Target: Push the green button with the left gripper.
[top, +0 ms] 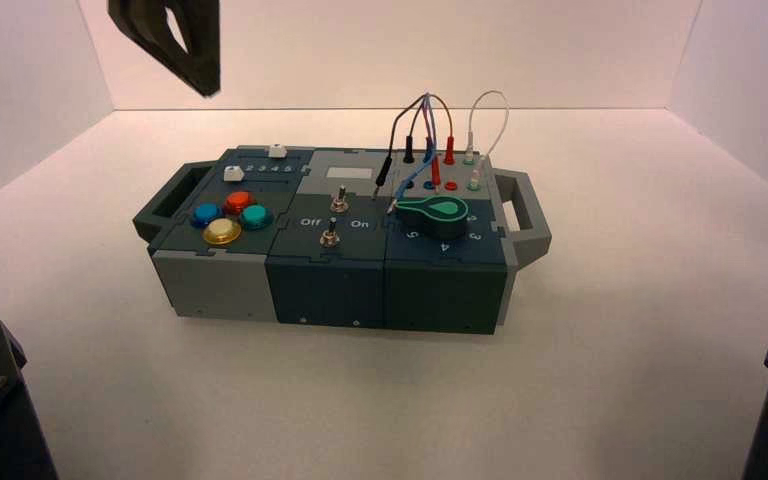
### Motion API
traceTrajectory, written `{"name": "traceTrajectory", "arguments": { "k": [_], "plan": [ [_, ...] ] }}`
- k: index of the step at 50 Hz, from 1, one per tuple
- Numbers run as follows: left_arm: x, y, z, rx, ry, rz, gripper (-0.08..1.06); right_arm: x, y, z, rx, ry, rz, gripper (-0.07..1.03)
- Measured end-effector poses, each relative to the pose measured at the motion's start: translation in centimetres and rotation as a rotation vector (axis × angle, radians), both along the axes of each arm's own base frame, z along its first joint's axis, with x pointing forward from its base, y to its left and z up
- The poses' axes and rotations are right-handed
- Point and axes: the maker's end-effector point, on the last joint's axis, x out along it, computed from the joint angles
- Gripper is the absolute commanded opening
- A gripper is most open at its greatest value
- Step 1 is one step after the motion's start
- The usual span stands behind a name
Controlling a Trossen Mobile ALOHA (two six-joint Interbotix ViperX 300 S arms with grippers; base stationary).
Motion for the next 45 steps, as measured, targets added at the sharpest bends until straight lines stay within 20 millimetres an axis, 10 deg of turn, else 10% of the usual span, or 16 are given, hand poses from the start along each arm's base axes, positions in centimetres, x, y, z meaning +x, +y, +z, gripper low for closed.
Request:
{"name": "traceTrajectory", "arguments": {
  "k": [45],
  "plan": [
    [0.2,-0.9,-6.2,0.06,0.097,-0.008,-0.03,-0.7,1.8,-1.5,-0.019,0.019,0.067,-0.02]
  ]
}}
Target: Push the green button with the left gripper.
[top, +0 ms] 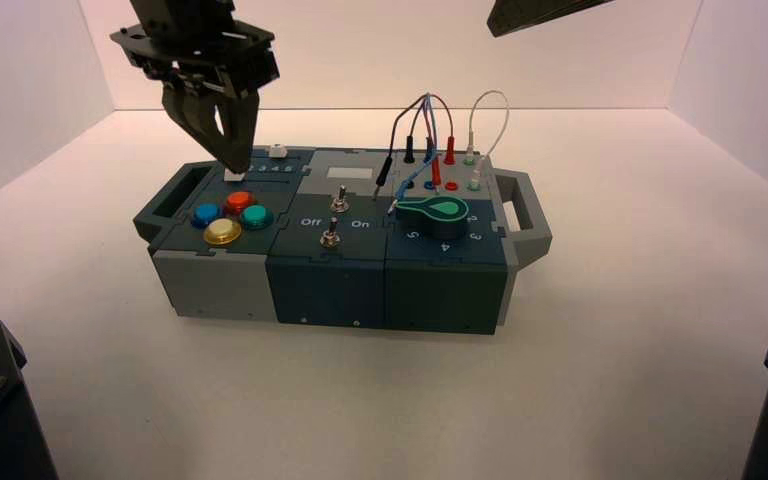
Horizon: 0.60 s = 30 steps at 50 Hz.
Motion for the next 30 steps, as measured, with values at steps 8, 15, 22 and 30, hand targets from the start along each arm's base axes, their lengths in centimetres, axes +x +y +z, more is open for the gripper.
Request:
{"name": "traceTrajectory", "arguments": {
  "k": [8,15,22,30],
  "plan": [
    [0.1,-0.1,-0.7,0.008,0.01,-0.001,-0.03,0.0,0.0,0.1,0.002,-0.002,0.002,-0.02],
    [0.1,-0.2,-1.1,0.011,0.016,-0.003,-0.03,-0.1,0.0,0.2,0.004,-0.004,0.002,-0.02],
    [0.0,-0.4,-1.5,0.015,0.023,-0.01,-0.03,-0.1,0.0,0.2,0.004,-0.004,0.002,-0.02],
    [0.0,-0.5,-2.0,0.021,0.03,-0.01,-0.03,0.0,-0.1,0.3,0.008,-0.007,0.0,-0.02]
  ]
}}
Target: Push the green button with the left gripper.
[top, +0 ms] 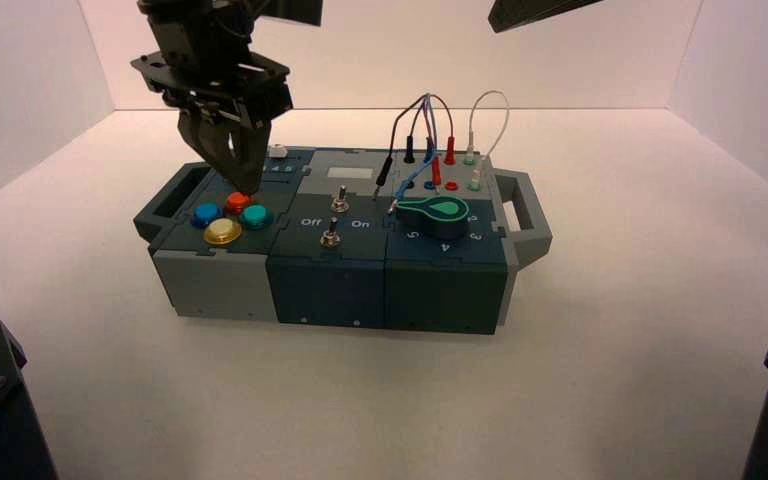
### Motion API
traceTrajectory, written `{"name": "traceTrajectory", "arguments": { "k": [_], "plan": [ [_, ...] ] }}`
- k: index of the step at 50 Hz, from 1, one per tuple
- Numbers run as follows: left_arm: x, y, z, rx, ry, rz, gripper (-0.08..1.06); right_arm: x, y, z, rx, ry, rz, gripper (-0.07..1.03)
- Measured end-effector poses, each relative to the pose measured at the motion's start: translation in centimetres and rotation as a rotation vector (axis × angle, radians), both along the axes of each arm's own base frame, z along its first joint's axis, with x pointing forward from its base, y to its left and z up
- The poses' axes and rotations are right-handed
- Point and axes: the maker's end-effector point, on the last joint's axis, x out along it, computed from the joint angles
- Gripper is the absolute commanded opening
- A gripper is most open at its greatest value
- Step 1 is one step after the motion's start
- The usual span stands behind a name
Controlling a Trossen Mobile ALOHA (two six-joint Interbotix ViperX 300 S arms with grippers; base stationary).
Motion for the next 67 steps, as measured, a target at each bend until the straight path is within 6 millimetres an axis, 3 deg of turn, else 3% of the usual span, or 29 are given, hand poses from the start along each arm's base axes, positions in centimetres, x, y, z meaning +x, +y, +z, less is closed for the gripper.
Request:
{"name": "traceTrajectory", "arguments": {
  "k": [21,41,49,55,67],
  "plan": [
    [-0.3,0.3,-2.1,0.046,0.054,-0.007,-0.03,-0.2,-0.2,0.6,0.019,-0.018,0.002,-0.02],
    [0.0,0.2,-2.3,0.054,0.055,-0.014,-0.03,-0.4,-0.3,0.7,0.024,-0.023,0.002,-0.02],
    [0.2,0.0,-0.9,0.022,0.01,-0.014,-0.03,-0.4,-0.4,0.5,0.021,-0.02,0.002,-0.02],
    [0.4,-0.1,1.6,-0.028,-0.057,-0.012,-0.03,-0.5,-0.4,0.3,0.015,-0.015,0.002,-0.02],
    [0.3,-0.1,3.4,-0.059,-0.101,-0.013,-0.03,-0.4,-0.3,-0.1,0.005,-0.001,0.0,-0.02]
  ]
}}
